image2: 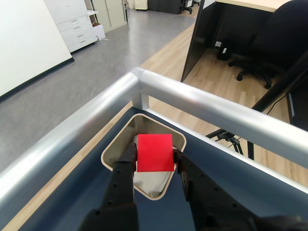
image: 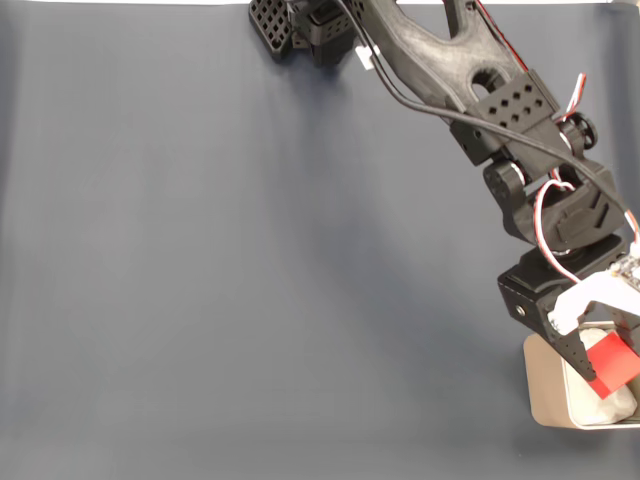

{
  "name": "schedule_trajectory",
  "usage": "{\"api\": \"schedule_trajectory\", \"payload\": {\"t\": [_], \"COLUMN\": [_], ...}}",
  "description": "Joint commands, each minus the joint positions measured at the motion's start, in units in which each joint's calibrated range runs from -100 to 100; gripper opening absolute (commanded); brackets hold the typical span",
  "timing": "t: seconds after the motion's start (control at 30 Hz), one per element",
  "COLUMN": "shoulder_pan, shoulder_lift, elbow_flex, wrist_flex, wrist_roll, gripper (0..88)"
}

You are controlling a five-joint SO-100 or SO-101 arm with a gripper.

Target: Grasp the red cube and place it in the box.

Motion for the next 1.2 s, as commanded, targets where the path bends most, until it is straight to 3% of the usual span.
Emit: {"api": "schedule_trajectory", "payload": {"t": [0.0, 0.8, 0.87, 1.0, 1.17], "shoulder_pan": [-0.15, -0.79, -0.79, -0.72, -0.72], "shoulder_lift": [-0.09, 1.91, 1.91, 1.39, 1.04], "elbow_flex": [-4.35, -6.44, -6.26, -4.89, -4.07], "wrist_flex": [-0.20, -0.20, -0.12, 0.46, 0.54], "wrist_roll": [-0.54, -0.78, -0.73, -0.59, -0.24], "gripper": [2.9, 4.1, 9.4, 31.9, 39.8]}}
